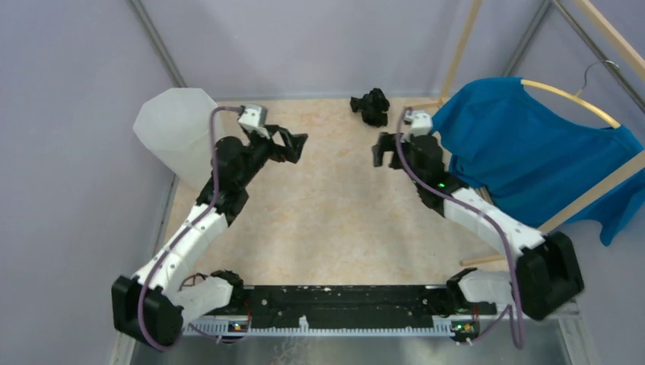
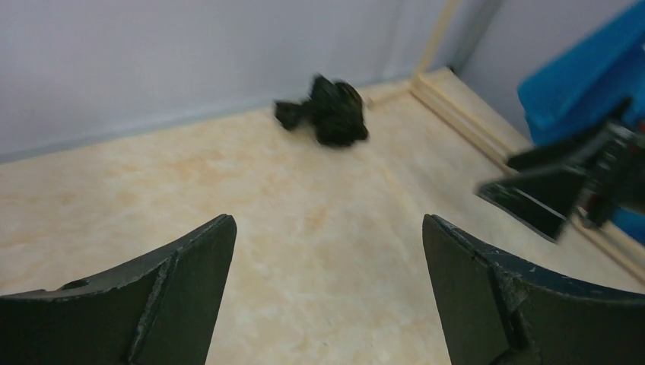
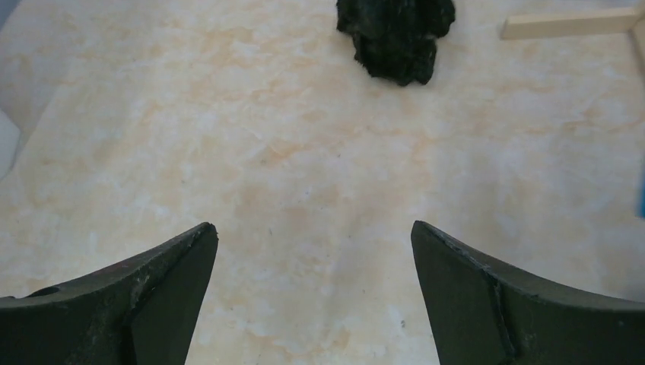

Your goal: Put the trash bags into the trash bin

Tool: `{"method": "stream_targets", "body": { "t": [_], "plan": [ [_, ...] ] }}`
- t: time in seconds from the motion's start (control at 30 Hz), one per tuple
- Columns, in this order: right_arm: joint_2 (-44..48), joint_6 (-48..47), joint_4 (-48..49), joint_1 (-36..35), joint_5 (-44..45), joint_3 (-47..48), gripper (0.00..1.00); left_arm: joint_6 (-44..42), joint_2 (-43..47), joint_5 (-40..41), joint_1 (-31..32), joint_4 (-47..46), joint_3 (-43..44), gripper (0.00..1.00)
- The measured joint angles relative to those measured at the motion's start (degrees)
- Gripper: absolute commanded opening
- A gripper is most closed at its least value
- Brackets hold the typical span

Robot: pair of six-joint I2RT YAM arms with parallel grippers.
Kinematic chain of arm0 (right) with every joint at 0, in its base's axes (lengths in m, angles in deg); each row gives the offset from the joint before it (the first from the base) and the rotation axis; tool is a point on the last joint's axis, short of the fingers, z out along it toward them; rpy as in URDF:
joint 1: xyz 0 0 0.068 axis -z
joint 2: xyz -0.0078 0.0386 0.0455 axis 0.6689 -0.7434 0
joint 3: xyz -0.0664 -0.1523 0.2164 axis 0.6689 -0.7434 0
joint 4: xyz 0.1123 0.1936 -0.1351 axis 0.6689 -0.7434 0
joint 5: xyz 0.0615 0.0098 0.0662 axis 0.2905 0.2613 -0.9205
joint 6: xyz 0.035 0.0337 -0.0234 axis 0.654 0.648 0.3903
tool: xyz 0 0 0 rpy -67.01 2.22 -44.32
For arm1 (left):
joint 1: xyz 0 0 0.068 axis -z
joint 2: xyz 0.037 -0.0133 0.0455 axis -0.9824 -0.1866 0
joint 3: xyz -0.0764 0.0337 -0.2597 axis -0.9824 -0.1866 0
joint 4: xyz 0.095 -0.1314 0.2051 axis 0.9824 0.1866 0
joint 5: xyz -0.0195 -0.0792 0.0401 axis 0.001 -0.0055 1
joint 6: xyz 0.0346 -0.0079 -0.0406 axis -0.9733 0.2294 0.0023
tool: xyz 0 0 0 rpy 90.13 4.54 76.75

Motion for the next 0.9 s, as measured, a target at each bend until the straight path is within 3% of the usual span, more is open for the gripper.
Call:
{"method": "stream_targets", "body": {
  "t": [0.13,0.63,0.9],
  "plan": [
    [-9.2,0.2,-0.4,-4.0,3.6,2.4,0.99,-2.2,-5.3,-2.2,5.0,2.6,0.1,0.98],
    [-21.7,1.4,-0.9,-3.5,10.5,11.7,0.99,-4.4,-3.7,-0.7,6.7,2.8,0.2,0.98],
    [-33.6,2.3,-1.0,0.2,10.9,22.8,0.99,-5.1,-2.6,1.0,6.8,3.0,0.2,0.98]
  ]
}}
